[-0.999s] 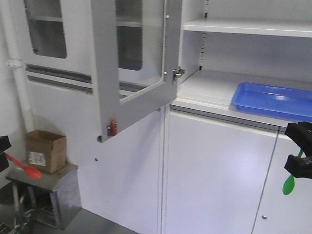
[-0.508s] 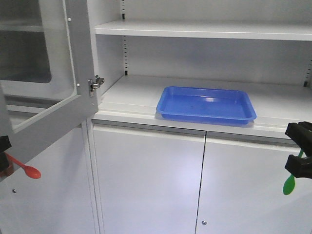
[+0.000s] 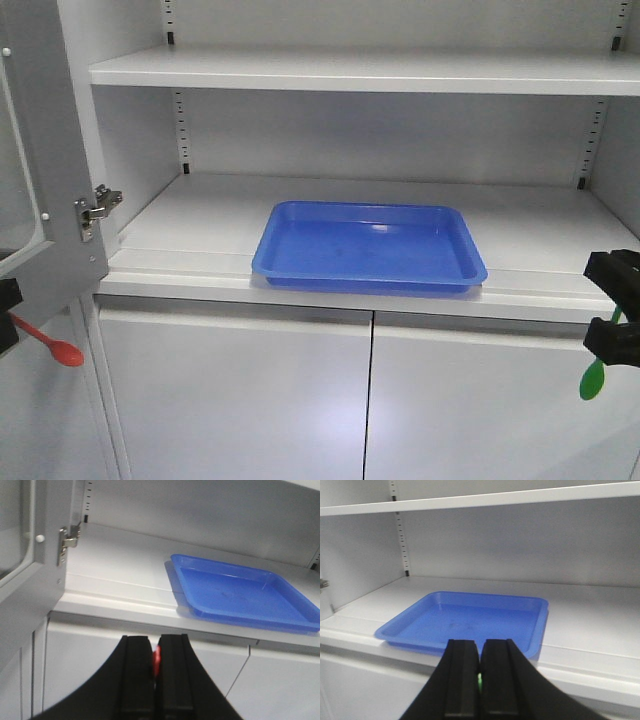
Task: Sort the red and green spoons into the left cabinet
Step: 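Extend both grippers over the blue tray on the cabinet shelf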
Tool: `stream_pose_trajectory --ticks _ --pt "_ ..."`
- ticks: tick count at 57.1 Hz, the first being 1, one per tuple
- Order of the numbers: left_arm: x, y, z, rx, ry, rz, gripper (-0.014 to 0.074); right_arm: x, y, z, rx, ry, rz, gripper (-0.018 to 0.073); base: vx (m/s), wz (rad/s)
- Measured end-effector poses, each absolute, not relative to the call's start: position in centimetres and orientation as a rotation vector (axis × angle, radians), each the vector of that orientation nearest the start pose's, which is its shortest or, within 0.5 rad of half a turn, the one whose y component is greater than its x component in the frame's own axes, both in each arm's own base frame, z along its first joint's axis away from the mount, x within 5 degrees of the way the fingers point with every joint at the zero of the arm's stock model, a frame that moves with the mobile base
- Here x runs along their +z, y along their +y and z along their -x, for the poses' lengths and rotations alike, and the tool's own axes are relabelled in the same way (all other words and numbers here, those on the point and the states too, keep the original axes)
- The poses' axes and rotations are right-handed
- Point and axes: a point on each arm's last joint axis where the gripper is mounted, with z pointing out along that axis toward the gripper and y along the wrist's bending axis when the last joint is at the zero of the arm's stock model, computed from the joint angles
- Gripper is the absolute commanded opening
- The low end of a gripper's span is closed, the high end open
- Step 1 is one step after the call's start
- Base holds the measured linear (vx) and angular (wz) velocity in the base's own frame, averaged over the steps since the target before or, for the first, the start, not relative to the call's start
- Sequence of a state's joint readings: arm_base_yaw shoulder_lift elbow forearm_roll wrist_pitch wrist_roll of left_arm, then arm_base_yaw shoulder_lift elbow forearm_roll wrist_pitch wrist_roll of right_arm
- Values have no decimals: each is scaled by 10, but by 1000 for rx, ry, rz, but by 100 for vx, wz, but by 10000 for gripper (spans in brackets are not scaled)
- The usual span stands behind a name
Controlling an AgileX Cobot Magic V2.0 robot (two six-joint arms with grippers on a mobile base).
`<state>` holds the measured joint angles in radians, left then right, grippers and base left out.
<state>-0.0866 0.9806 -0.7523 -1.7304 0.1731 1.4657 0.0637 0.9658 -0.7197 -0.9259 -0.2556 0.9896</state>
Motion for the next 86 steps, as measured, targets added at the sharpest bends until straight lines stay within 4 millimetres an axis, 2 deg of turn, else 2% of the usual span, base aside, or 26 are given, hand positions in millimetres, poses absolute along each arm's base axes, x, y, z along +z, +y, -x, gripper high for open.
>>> stream_pose_trajectory --ticks 45,86 --pt "356 -34 -213 -409 1699 24 0 359 32 -210 272 1573 147 -9 24 -16" --pt "356 -34 -213 -409 1699 24 0 359 32 -210 272 1573 147 -9 11 -3"
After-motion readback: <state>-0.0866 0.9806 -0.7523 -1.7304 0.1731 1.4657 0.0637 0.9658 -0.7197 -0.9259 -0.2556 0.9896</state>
